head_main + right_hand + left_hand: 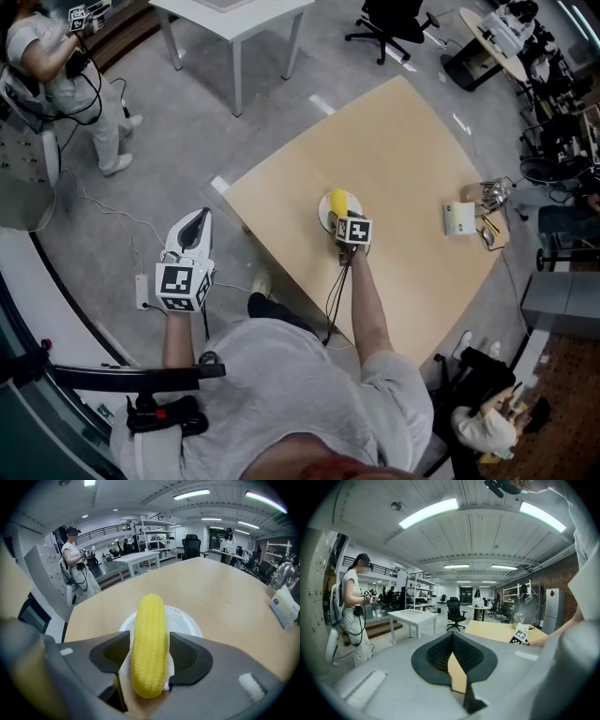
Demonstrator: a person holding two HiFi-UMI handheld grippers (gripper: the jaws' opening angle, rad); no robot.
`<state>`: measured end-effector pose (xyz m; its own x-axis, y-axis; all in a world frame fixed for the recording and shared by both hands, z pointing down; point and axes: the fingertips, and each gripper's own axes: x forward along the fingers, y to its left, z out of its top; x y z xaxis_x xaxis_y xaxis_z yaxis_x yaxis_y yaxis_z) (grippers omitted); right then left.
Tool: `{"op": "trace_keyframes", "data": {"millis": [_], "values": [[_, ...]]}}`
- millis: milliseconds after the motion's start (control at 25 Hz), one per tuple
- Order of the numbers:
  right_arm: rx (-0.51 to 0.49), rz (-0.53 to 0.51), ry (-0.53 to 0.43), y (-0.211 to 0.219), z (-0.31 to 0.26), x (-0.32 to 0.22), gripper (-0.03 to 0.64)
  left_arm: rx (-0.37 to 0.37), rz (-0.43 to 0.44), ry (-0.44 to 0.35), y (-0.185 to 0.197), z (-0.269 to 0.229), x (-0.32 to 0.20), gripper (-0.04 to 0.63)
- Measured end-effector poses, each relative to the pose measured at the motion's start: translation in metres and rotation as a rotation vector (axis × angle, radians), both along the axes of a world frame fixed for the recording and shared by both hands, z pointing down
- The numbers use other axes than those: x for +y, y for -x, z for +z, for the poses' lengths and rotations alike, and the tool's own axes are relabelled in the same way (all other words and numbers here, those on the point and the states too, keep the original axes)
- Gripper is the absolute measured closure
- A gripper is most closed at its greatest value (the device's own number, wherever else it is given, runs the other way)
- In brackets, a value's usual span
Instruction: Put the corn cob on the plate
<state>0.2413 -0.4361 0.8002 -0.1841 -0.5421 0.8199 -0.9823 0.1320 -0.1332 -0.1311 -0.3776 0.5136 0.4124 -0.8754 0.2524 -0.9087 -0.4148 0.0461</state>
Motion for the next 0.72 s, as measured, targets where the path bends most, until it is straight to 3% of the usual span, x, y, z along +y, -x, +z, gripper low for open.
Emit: {"op": "trace_keyframes", "data": {"millis": [200, 720], "values": [[0.005, 0.022, -0.030, -0.003, -0.002, -0.004, 0.347, 0.004, 0.016, -0.010, 0.000, 0.007, -0.006, 0.575], [-0.030, 0.063, -0.197, -0.005, -0.076, 0.053, 0.368, -0.013, 0.050, -0.049, -0.015, -0.026, 0.053, 0.575]]}}
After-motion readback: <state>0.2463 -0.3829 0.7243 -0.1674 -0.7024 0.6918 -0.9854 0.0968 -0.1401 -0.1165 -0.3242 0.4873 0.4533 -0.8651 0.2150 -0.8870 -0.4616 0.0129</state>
